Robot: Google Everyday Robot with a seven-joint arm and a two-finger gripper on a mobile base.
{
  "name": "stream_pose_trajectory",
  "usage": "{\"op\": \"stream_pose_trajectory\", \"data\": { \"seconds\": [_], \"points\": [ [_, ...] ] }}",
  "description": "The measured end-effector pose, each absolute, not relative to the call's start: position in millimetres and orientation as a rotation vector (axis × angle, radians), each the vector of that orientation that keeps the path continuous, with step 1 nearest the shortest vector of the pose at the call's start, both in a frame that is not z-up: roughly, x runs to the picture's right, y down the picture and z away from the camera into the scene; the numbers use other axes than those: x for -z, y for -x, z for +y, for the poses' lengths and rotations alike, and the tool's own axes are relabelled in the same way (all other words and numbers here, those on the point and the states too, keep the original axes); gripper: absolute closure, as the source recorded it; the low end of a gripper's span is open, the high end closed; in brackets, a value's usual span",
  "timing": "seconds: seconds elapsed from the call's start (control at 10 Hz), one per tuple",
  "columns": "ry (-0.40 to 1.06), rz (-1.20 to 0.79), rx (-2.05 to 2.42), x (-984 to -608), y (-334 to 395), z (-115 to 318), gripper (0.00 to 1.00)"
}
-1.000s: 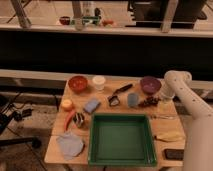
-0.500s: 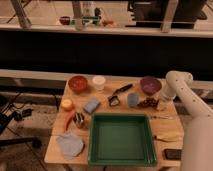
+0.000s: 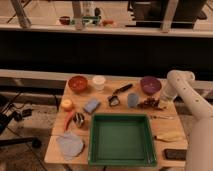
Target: Place grapes in table surface
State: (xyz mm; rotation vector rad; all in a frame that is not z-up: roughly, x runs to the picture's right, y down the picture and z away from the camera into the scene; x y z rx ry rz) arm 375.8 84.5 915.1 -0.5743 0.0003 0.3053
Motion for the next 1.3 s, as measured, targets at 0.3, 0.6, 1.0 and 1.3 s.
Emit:
{"op": "stream_pose_trajectory", "data": {
  "seconds": [0.3,0.6,1.0,1.3],
  "points": [
    [0.53,0.005,-0.314,-900.0,-382.2,71.9,0.9],
    [0.484,-0.021,-0.313,-877.9,-374.2,50.3,0.9],
    [0.408,-0.055,-0.285,-838.6,-357.2,22.4,0.9],
    [0.341,-0.082,-0.271,-805.6,-350.4,-0.4,0.9]
  ]
}}
